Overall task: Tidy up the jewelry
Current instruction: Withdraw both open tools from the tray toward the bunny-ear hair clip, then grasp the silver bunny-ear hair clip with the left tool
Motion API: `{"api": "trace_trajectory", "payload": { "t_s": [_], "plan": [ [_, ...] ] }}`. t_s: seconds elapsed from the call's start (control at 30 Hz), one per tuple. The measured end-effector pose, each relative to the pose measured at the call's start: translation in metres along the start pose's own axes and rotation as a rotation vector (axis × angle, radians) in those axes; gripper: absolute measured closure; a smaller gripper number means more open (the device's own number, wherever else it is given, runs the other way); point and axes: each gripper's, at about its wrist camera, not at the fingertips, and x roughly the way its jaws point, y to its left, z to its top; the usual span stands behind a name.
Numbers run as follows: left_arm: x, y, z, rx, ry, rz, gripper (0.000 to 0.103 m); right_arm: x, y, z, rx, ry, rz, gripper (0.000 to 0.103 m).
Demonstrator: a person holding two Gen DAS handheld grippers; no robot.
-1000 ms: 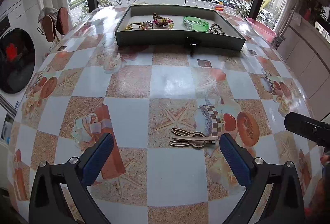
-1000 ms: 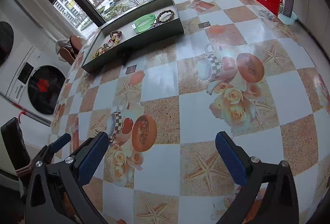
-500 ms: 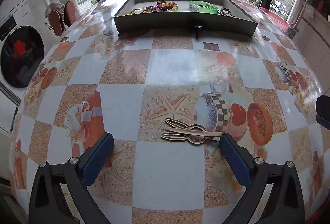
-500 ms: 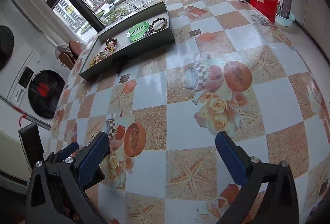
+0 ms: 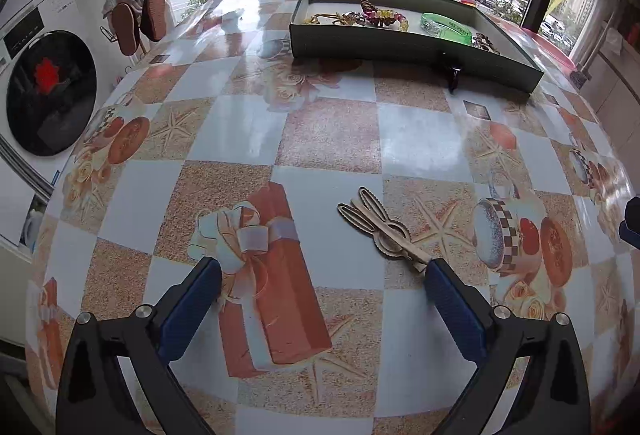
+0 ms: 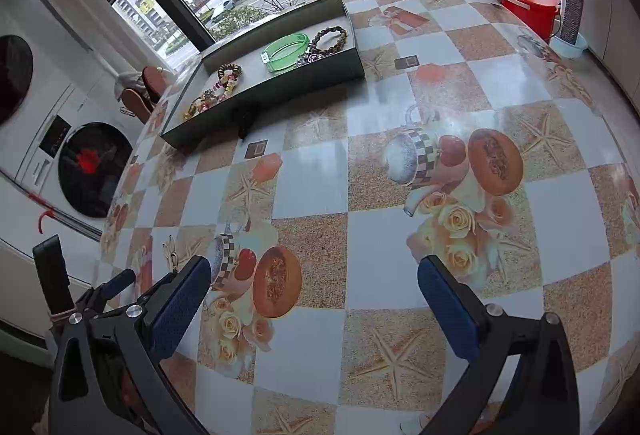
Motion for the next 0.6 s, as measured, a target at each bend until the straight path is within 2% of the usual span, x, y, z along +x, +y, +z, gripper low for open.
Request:
{"api": "trace_trajectory", "payload": {
  "t_s": [0.2, 0.23, 0.37, 0.4, 0.47, 0.6],
  "plan": [
    [0.002, -0.011, 0.009, -0.033, -0.006, -0.003, 0.0, 0.021, 0.023, 0.024, -0.069, 0.028, -0.035, 0.0],
    [0.002, -0.012, 0.01, -0.04, -0.006, 0.0, 0.007, 0.026, 0.027, 0.029, -0.074, 0.031, -0.037, 0.0],
    [0.002, -0.015, 0.011, -0.044, -0.016, 0.021, 0.01, 0.047, 0.04, 0.052, -0.086, 0.038, -0.056, 0.0],
    [0.001, -0.015, 0.011, -0.047, -0.022, 0.028, 0.015, 0.052, 0.044, 0.057, -0.09, 0.039, -0.058, 0.001],
    [0.0, -0.013, 0.01, -0.051, -0.033, 0.032, 0.019, 0.066, 0.053, 0.067, -0.11, 0.047, -0.069, 0.009],
    [-0.001, -0.013, 0.009, -0.046, -0.043, 0.03, 0.019, 0.096, 0.069, 0.081, -0.134, 0.075, -0.071, 0.021]
  ]
}}
